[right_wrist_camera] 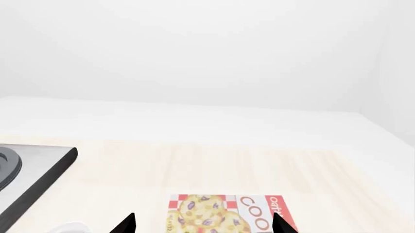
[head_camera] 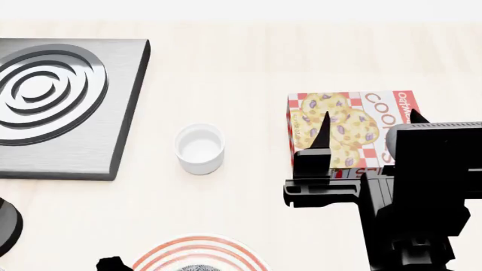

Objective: Pick the akita bowl on the stove and place it on the plate.

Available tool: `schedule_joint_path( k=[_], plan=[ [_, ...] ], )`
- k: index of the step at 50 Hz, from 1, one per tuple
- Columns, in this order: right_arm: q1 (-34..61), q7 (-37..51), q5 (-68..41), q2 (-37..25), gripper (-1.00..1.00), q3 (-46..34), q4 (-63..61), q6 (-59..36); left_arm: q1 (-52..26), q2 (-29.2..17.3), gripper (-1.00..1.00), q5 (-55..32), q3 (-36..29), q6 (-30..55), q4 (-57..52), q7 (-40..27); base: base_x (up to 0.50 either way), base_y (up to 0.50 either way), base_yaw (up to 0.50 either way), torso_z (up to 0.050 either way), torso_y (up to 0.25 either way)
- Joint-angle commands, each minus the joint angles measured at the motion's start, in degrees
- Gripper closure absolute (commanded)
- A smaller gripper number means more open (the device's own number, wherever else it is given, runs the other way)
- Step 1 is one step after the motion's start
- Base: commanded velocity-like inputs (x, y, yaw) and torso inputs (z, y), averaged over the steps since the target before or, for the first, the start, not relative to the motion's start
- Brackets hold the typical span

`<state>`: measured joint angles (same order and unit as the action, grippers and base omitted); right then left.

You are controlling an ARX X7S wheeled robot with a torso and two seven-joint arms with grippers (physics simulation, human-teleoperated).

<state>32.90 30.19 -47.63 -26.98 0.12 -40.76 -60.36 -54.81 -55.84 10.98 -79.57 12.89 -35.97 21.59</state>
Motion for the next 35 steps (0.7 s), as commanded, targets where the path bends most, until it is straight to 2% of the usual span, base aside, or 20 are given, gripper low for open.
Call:
schedule_joint_path(
  k=[1,17,35],
  plan=[
    [0.04,-0.92,0.97,0.93,-1.0,0.91,0.22,0.15,-1.42,1.61,-1.0,-4.75,6.09,1.01,-3.27,-0.78,0.0,0.0,0.0,0.0,0.0],
    [-0.34,-1.04,1.14,0.6,-1.0,0.57,0.47,1.02,-4.65,5.26,-1.0,-17.69,16.23,5.2,-6.91,-5.74,0.0,0.0,0.0,0.0,0.0],
    [0.02,-0.33,0.32,0.41,-1.0,0.56,0.24,0.59,-2.69,6.66,-1.0,-29.39,24.35,7.04,-7.74,-13.61,0.0,0.0,0.0,0.0,0.0]
  ],
)
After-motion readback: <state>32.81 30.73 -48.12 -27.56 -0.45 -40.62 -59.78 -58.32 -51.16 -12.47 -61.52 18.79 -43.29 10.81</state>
